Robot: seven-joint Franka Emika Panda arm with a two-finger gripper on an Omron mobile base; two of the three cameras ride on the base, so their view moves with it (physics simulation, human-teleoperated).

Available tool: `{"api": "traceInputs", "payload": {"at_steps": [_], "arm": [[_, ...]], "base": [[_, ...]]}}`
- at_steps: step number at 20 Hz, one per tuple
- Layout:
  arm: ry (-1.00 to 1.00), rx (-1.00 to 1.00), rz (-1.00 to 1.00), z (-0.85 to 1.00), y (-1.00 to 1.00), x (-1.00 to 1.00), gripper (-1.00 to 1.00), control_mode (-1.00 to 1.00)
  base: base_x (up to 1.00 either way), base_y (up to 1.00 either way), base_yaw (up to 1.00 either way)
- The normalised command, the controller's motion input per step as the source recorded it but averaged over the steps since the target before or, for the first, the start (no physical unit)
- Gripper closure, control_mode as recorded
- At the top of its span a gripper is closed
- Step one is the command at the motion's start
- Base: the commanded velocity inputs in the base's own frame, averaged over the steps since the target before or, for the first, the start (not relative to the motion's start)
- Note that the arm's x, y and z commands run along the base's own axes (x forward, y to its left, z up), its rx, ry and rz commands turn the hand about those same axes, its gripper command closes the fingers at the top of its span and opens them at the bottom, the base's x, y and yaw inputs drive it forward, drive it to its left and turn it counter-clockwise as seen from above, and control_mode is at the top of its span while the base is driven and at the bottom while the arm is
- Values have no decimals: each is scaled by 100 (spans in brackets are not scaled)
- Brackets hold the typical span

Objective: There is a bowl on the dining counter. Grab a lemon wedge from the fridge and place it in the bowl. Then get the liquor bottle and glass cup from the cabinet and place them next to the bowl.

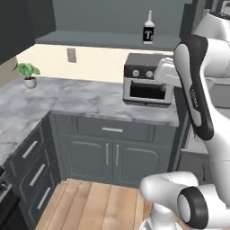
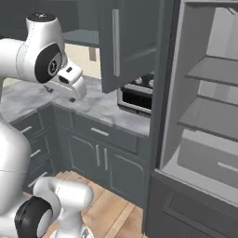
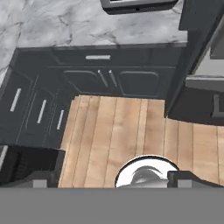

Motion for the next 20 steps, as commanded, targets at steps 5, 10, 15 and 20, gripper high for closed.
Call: {"api": "traceInputs", "payload": {"at_steps": [5, 10, 15, 20], "arm": [[0, 0, 0, 0, 0, 0, -100, 100], [0, 0, 0, 0, 0, 0, -100, 100], [0, 0, 0, 0, 0, 0, -100, 100], [0, 0, 0, 0, 0, 0, -100, 100]], "base": [[91, 58, -37], [100, 22, -32], [99, 2, -27], [82, 14, -30]]}}
